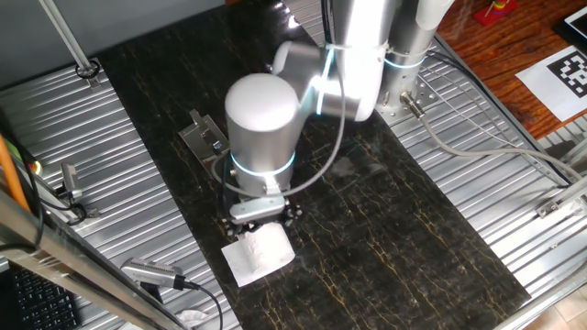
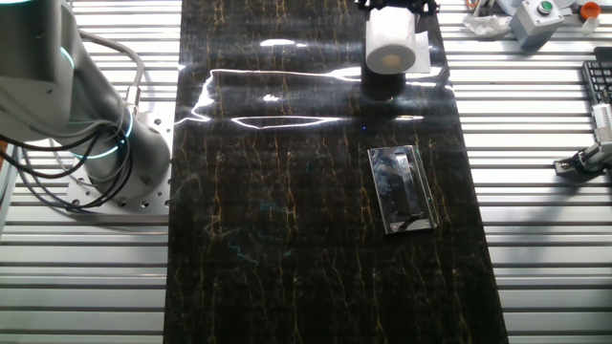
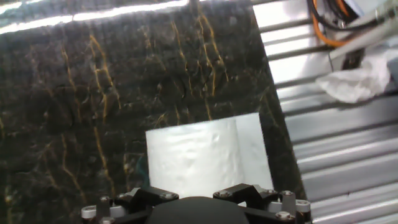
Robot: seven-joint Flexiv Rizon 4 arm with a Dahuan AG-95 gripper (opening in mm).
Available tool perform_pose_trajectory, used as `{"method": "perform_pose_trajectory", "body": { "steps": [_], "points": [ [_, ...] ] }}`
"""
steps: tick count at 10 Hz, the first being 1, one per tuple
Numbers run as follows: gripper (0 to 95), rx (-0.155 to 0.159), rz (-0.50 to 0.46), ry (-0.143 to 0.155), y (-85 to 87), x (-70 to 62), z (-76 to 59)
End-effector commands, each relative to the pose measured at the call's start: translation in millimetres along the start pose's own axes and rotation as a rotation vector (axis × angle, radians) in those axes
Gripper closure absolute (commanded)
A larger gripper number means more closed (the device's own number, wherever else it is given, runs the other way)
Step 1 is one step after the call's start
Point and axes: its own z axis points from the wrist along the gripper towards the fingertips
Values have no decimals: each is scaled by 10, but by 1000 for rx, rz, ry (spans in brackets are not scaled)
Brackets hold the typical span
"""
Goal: Put the toilet paper on its holder
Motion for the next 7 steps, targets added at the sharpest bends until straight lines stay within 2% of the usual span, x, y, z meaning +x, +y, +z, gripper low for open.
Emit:
{"method": "perform_pose_trajectory", "body": {
  "steps": [1, 2, 7],
  "points": [
    [0, 1, -40, -16, -18, -34, 77],
    [0, -4, -57, -23, -19, -33, 105],
    [0, -22, -66, -20, -19, -35, 213]
  ]
}}
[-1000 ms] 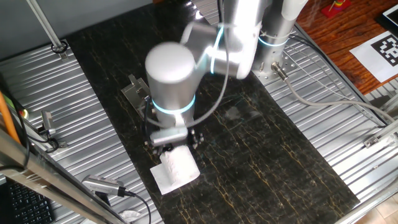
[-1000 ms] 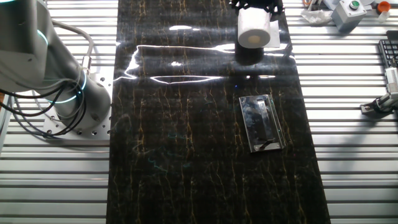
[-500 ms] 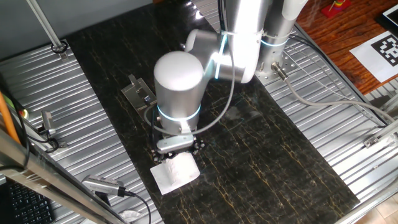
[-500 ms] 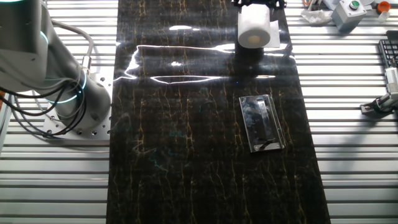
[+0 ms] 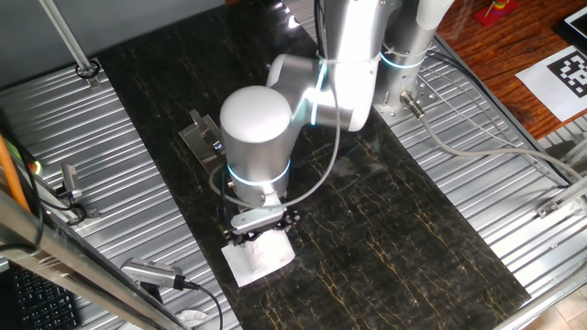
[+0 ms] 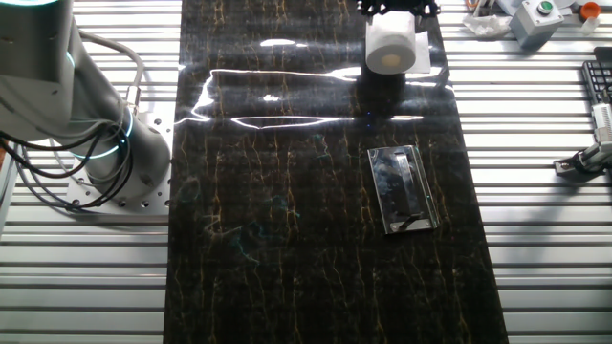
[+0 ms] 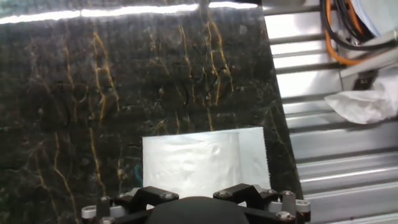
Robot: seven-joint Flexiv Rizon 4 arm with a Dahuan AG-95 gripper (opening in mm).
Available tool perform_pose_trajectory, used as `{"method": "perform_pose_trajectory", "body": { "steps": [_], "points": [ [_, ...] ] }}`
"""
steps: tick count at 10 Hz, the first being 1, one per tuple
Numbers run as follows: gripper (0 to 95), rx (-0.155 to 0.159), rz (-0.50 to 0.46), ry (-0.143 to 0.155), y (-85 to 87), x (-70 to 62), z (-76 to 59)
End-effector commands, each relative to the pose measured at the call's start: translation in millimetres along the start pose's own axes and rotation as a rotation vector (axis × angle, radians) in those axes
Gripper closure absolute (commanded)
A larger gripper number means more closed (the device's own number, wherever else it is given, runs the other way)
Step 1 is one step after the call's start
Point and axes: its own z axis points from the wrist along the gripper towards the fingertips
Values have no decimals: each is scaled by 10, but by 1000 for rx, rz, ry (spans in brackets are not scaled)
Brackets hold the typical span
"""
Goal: Put the toilet paper on its holder
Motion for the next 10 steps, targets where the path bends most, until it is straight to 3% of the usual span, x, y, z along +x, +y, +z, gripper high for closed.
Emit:
{"method": "perform_pose_trajectory", "body": {
  "steps": [1, 6, 10],
  "points": [
    [0, 3, 2, -5, 8, 5, 30],
    [0, 4, 5, -2, 9, -60, 120],
    [0, 10, 8, -16, 26, -62, 227]
  ]
}}
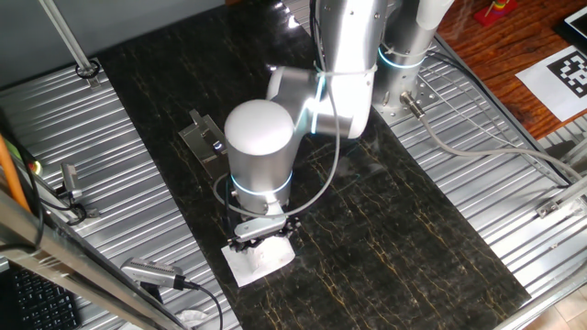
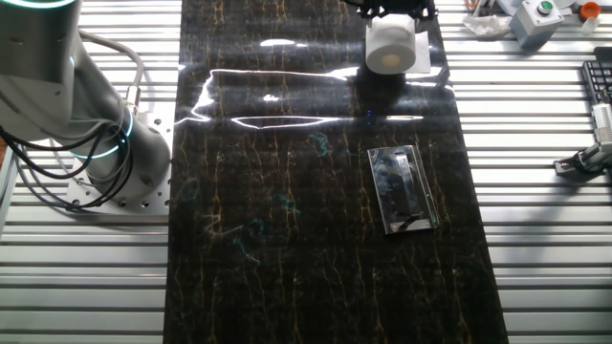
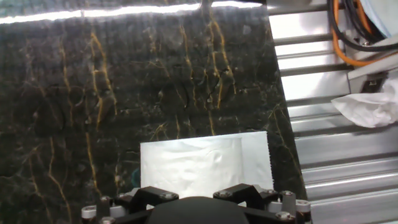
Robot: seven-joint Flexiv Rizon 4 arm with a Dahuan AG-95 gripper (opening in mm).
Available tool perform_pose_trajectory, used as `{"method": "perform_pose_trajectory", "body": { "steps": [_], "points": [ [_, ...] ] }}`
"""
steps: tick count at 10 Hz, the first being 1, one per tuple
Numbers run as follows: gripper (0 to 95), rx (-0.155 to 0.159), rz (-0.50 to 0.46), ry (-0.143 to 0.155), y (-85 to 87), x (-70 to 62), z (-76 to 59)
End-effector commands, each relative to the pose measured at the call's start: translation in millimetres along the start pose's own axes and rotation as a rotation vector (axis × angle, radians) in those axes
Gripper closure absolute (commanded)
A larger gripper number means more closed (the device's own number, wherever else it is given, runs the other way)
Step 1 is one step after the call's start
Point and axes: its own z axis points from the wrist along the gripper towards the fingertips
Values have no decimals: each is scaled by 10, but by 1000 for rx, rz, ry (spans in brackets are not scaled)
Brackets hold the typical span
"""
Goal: Put the toilet paper on its holder
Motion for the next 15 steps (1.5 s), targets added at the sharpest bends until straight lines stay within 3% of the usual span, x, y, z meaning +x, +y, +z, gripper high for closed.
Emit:
{"method": "perform_pose_trajectory", "body": {
  "steps": [1, 4, 5, 6, 10, 13, 15],
  "points": [
    [0, 1, -3, -4, -4, -8, 43],
    [0, 2, -2, -2, 7, -10, 91],
    [190, 3, 2, -3, 12, -9, 111],
    [190, 3, 6, -4, 19, -6, 125],
    [950, -6, 18, 0, 22, -7, 106],
    [950, -11, 23, 1, 19, -4, 67],
    [950, -19, 19, -5, 12, 57, -59]
  ]
}}
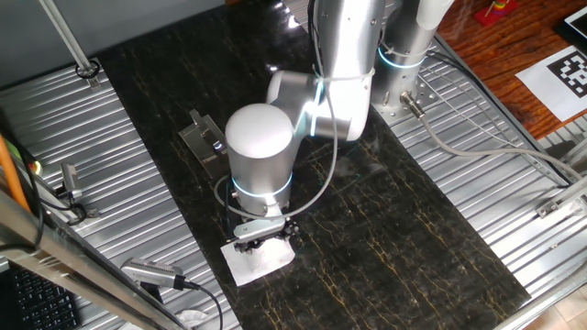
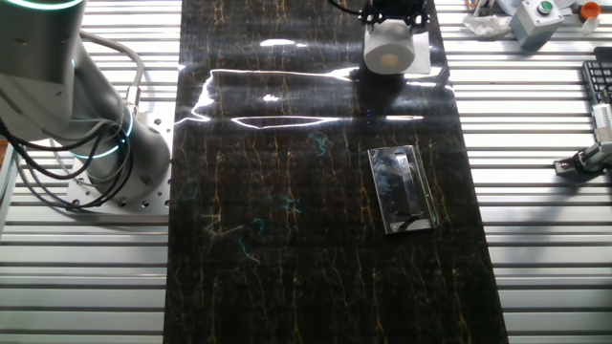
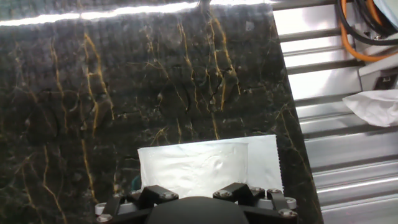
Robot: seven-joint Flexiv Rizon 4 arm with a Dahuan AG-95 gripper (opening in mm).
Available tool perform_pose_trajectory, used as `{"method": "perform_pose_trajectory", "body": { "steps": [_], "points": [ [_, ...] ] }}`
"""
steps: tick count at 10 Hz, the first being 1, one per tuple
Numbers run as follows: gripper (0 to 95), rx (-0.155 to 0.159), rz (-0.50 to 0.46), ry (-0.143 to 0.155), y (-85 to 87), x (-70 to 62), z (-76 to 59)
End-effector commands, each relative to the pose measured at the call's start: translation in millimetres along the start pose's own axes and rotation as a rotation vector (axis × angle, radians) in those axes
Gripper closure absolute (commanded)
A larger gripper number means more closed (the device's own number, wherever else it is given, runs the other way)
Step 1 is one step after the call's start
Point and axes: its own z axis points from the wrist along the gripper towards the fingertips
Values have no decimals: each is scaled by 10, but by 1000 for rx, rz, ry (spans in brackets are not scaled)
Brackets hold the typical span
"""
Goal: Put the toilet paper on its holder
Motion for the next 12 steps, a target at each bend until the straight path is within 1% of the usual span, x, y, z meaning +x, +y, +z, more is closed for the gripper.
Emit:
{"method": "perform_pose_trajectory", "body": {
  "steps": [1, 3, 6, 7, 9, 10, 11, 12],
  "points": [
    [950, -8, -5, -3, 17, 73, -118],
    [950, -7, -7, -1, 22, 189, -198],
    [950, -6, -27, 3, 36, 316, -278],
    [950, -3, -37, 10, 43, 395, -310],
    [950, 0, -47, 7, 28, 532, -322],
    [950, 0, -50, 9, 13, 624, -333],
    [950, 1, -53, 10, 5, 670, -341],
    [950, 2, -54, 15, -3, 752, -352]
  ]
}}
